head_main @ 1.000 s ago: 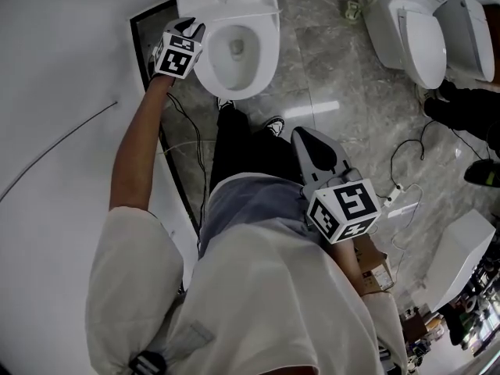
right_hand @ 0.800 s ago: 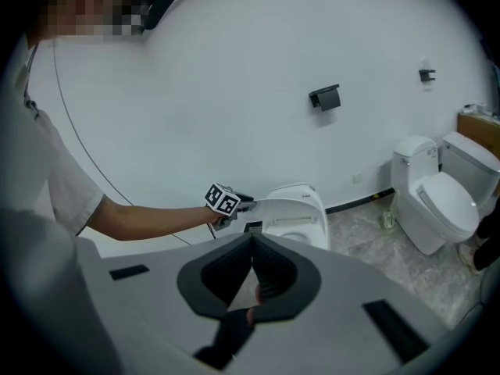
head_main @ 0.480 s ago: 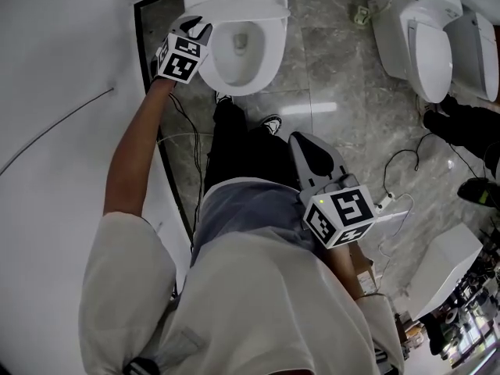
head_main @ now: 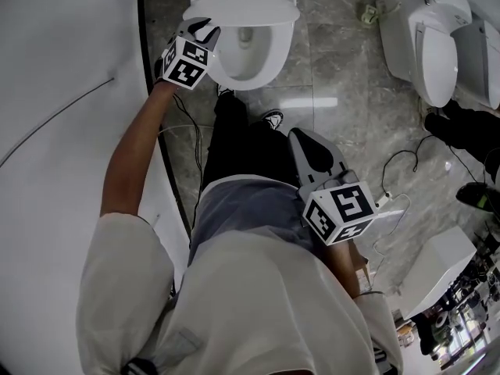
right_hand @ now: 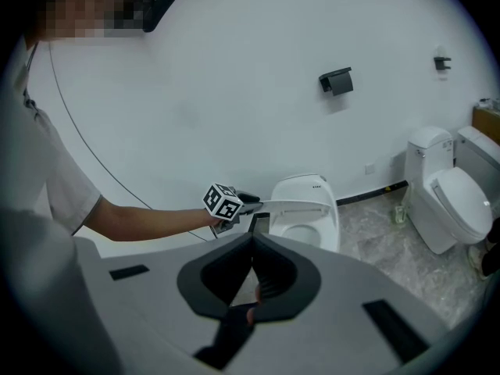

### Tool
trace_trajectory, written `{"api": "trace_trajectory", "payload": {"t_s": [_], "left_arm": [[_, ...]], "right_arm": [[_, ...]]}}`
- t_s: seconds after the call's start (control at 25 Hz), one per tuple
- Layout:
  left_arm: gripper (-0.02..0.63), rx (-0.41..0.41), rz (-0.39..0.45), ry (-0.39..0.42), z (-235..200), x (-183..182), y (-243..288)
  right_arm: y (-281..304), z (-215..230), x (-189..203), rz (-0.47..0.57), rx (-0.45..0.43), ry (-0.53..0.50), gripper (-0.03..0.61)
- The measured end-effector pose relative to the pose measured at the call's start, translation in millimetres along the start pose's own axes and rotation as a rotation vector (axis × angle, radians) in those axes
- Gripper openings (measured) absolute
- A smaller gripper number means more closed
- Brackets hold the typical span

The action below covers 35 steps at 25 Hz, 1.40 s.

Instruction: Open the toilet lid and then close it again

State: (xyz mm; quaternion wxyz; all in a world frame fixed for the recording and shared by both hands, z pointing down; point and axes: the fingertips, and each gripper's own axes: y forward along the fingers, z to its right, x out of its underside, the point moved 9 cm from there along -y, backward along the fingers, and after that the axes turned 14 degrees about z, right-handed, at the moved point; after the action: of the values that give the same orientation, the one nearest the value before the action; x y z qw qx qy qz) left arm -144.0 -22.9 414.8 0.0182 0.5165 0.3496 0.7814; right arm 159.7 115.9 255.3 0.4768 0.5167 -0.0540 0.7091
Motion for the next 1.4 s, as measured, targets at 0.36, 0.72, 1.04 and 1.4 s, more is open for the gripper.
{"api": "trace_trajectory", "payload": {"t_s": [0.36,0.72,1.04,1.4], "left_arm": [[0.089,0.038,0.015,0.018,11.5,20.2,-3.6],[0.089,0.060,0.020,0.039,23.0,33.4,-8.1],[0.092,0.078,0.002,0.054,37.9,47.8,-10.7],[0.094,0.094,-0.030,0.075,57.8,66.4,-10.6]], "right_arm": [[16.2,-2.7,3.9,-0.010,0.003,0.009,0.010],[24.7,-1.1,7.4,-0.030,0.007,0.024,0.010],[27.0,2.7,10.2,-0.037,0.017,0.027,0.009],[23.0,10.4,17.8,-0.052,0.039,0.025,0.009]]}}
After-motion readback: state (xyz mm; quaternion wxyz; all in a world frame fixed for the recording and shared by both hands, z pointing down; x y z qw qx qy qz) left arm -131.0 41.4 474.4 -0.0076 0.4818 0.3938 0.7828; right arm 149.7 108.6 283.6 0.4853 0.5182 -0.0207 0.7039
